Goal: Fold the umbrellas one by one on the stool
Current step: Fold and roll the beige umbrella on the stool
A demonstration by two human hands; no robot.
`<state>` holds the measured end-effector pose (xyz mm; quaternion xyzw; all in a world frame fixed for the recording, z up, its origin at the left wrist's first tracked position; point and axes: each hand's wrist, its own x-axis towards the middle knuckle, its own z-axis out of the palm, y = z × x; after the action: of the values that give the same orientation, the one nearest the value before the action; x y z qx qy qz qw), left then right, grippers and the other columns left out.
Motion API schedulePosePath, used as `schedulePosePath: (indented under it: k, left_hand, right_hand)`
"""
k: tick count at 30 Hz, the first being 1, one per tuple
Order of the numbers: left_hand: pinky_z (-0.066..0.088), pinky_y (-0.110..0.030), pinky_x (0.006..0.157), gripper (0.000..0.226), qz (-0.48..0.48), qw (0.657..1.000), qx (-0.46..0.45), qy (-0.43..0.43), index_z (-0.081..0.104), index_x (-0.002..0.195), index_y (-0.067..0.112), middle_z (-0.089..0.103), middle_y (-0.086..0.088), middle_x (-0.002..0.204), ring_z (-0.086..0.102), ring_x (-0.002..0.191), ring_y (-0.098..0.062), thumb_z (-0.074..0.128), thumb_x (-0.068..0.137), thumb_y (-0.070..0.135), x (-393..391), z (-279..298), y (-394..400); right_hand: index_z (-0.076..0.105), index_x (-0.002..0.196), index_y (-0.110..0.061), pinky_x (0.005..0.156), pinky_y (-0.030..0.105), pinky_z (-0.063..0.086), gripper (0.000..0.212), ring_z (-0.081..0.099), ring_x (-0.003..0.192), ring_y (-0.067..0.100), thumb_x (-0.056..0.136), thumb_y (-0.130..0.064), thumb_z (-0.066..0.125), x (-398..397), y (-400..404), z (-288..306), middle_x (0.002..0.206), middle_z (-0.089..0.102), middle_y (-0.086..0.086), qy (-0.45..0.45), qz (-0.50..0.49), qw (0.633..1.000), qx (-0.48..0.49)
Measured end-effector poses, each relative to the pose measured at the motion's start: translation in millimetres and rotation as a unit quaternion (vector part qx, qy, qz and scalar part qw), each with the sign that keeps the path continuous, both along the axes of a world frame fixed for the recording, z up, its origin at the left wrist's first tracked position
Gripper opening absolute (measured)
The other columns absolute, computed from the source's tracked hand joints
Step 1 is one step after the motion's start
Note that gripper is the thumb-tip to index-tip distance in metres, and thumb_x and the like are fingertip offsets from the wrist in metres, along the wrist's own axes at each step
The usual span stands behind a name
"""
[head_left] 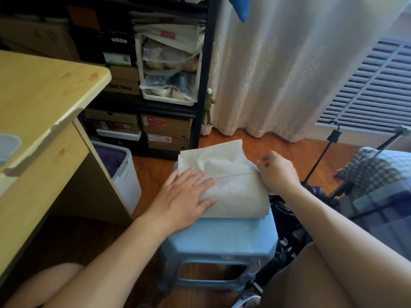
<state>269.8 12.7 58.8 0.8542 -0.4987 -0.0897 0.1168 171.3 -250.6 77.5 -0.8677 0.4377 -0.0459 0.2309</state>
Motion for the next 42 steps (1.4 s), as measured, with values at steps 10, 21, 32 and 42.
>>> schedulePosePath:
  k: [10, 21, 32, 42]
  left_hand:
    - [0.025, -0.044, 0.120, 0.047, 0.232, 0.908, -0.121, 0.326, 0.043, 0.152, 0.039, 0.026, 0.006, 0.160, 0.025, 0.148, -0.020, 0.037, 0.107, 0.050, 15, 0, 14]
    - [0.055, -0.045, 0.100, 0.011, 0.302, 0.774, -0.233, 0.506, 0.067, 0.107, 0.028, 0.074, 0.002, 0.108, 0.069, 0.104, -0.020, 0.059, 0.103, 0.021, -17, -2, 34]
    - [0.045, -0.023, 0.078, 0.030, 0.278, 0.871, -0.183, 0.362, 0.050, 0.120, 0.030, 0.060, 0.017, 0.108, 0.058, 0.102, -0.003, 0.068, 0.096, 0.030, -23, 2, 40]
    - [0.044, -0.012, 0.077, 0.018, 0.229, 0.904, -0.306, 0.190, 0.067, 0.114, 0.024, 0.063, 0.007, 0.110, 0.057, 0.096, 0.001, 0.069, 0.096, 0.022, -13, 7, 22]
  right_hand:
    - [0.062, 0.128, -0.008, 0.087, 0.037, 0.056, 0.024, 0.064, 0.088, 0.023, 0.106, -0.012, 0.054, -94, -32, 1, 0.120, 0.065, 0.017, -0.160, -0.110, 0.874, 0.445]
    - [0.060, 0.100, -0.005, 0.049, 0.024, 0.040, 0.032, 0.044, 0.047, 0.016, 0.106, -0.036, 0.054, -89, -19, 6, 0.063, 0.049, 0.006, -0.054, -0.206, 0.912, 0.349]
    - [0.060, 0.125, -0.006, 0.088, 0.043, 0.050, 0.050, 0.064, 0.104, 0.031, 0.107, -0.048, 0.042, -68, 47, 62, 0.114, 0.068, 0.013, -0.054, -0.009, 0.990, 0.129]
    - [0.053, 0.141, -0.050, 0.103, 0.047, 0.052, 0.056, 0.065, 0.116, 0.015, 0.091, -0.042, 0.075, -81, 68, 44, 0.116, 0.071, -0.009, -0.252, 0.044, 0.943, 0.214]
